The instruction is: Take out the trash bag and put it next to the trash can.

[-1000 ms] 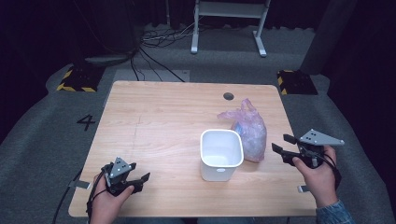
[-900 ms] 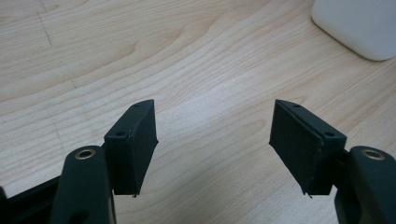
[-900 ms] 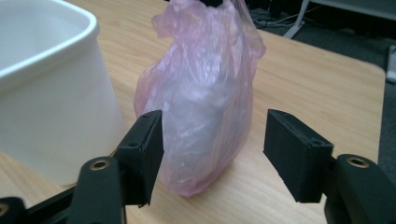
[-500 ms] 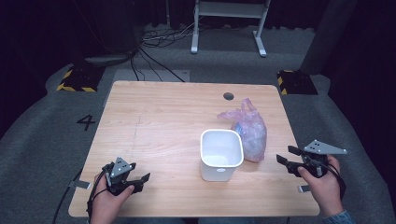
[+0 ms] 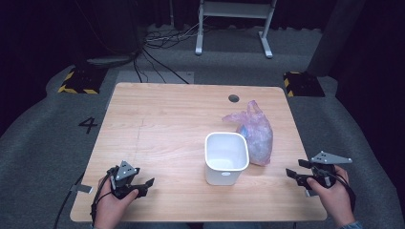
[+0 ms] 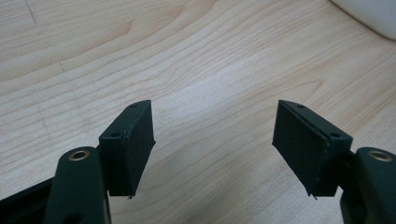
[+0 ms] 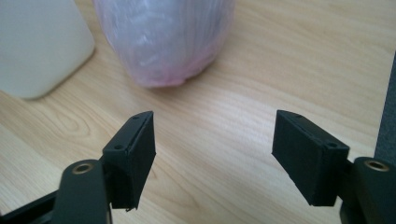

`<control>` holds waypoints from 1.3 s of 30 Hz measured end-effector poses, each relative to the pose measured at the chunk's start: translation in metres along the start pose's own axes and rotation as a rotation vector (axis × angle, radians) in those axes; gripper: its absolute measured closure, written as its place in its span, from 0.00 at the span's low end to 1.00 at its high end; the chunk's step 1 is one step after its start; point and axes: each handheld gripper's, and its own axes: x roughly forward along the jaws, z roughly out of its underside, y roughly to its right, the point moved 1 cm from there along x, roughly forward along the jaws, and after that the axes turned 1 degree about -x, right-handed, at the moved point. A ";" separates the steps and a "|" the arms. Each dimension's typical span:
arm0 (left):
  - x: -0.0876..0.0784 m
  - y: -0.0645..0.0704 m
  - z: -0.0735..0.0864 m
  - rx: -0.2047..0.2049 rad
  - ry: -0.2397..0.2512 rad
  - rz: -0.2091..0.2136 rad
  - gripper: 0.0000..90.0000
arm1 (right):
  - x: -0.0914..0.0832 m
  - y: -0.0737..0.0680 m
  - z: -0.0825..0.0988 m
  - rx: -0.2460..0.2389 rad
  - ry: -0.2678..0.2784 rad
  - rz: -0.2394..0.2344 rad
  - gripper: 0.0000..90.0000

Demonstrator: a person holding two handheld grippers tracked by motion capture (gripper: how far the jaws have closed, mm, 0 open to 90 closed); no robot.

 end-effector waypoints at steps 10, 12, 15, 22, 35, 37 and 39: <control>0.004 -0.002 0.002 -0.009 -0.026 0.004 0.31 | 0.010 0.009 0.022 0.032 -0.039 0.014 0.33; 0.005 -0.003 0.003 -0.003 -0.038 0.005 0.30 | 0.013 0.009 0.026 0.042 -0.047 0.015 0.34; 0.007 -0.004 0.004 -0.007 -0.045 0.005 0.30 | 0.017 0.010 0.031 0.032 -0.066 0.024 0.33; 0.011 -0.005 0.006 0.010 -0.062 0.000 0.29 | 0.025 0.010 0.040 0.019 -0.089 0.040 0.31; 0.016 -0.010 0.009 0.076 -0.045 -0.023 0.18 | 0.041 0.006 0.046 -0.008 -0.016 0.059 0.12; 0.017 -0.009 0.009 0.080 -0.045 -0.022 0.17 | 0.041 0.006 0.046 -0.009 -0.016 0.056 0.12; 0.017 -0.009 0.009 0.079 -0.045 -0.021 0.17 | 0.041 0.006 0.046 -0.012 -0.018 0.053 0.11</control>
